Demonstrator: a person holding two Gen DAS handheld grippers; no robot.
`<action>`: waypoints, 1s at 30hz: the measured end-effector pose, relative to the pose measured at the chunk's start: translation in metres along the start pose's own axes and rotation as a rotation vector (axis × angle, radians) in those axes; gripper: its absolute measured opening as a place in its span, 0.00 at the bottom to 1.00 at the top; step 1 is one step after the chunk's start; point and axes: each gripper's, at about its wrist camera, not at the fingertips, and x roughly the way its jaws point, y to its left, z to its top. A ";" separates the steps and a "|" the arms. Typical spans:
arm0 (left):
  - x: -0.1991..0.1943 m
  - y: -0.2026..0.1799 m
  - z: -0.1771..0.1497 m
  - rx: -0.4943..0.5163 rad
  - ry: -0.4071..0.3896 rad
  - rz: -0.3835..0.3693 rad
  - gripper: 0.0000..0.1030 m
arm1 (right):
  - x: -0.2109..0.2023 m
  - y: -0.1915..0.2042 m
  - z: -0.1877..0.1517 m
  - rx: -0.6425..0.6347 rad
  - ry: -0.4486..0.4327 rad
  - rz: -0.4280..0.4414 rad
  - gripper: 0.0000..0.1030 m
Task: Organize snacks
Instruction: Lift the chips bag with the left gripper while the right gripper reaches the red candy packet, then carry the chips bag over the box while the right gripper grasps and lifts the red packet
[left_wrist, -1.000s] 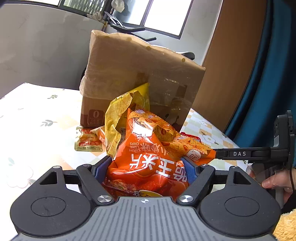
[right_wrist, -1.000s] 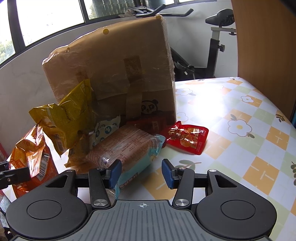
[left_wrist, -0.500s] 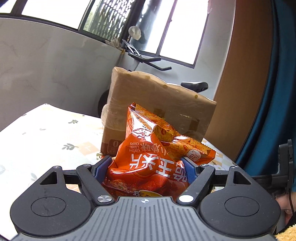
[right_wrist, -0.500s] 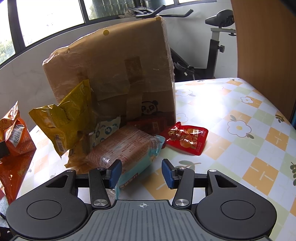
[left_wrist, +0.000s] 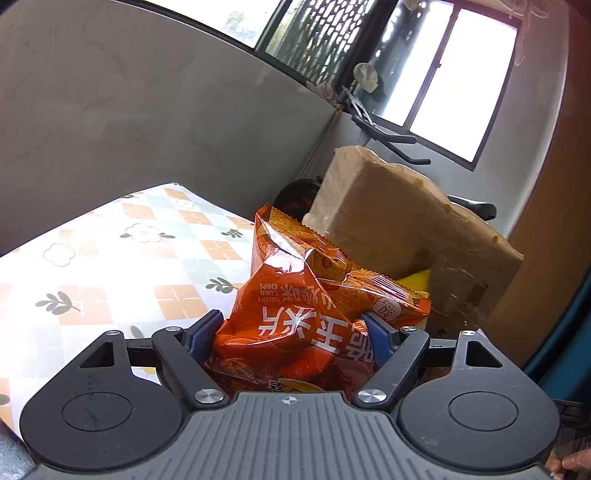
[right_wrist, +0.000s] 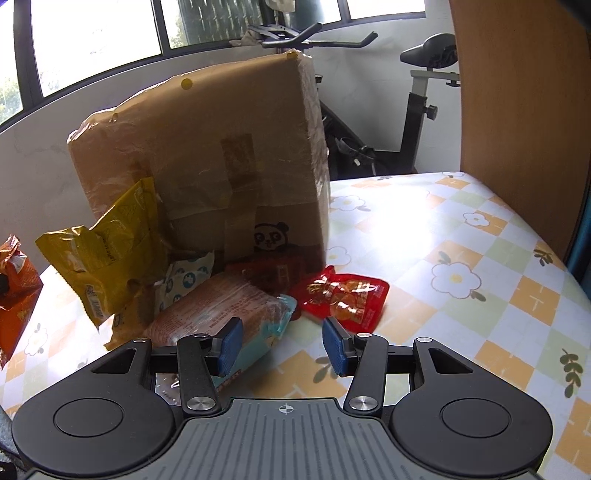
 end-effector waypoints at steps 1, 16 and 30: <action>0.002 0.002 0.001 -0.007 0.003 0.012 0.80 | 0.002 -0.004 0.003 -0.010 -0.005 -0.011 0.43; 0.019 0.006 0.005 -0.021 0.048 0.019 0.80 | 0.072 -0.027 0.026 -0.553 0.111 0.061 0.67; 0.028 0.007 0.007 -0.016 0.074 0.018 0.80 | 0.109 -0.032 0.030 -0.428 0.192 0.212 0.52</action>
